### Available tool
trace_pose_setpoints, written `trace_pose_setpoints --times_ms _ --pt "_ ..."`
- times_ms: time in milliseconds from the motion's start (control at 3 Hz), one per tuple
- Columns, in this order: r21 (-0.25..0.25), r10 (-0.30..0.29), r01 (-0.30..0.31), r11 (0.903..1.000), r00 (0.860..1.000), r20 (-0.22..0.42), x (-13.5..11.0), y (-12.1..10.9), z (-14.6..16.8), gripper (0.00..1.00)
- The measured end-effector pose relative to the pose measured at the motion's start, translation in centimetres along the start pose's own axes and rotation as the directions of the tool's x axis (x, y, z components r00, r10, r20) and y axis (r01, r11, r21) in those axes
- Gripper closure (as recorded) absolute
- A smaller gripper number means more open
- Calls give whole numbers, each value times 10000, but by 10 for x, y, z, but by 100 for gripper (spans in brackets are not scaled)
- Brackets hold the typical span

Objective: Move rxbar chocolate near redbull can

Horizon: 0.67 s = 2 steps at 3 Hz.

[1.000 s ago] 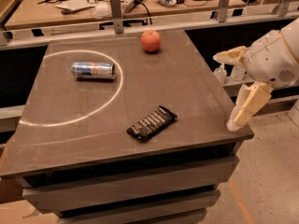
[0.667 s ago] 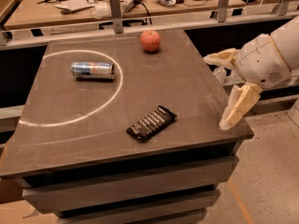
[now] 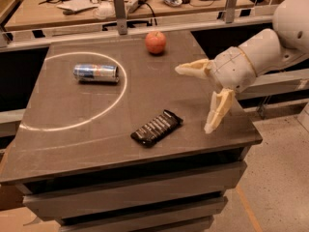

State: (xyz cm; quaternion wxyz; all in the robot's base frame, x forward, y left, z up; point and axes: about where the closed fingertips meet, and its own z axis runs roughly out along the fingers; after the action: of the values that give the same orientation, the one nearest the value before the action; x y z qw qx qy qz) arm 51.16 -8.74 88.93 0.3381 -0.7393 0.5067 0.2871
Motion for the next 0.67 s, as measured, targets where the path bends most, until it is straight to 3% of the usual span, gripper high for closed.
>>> trace_pose_setpoints --times_ms 667 --pt "-843 -633 632 9944 9980 14 1 -8 42 0"
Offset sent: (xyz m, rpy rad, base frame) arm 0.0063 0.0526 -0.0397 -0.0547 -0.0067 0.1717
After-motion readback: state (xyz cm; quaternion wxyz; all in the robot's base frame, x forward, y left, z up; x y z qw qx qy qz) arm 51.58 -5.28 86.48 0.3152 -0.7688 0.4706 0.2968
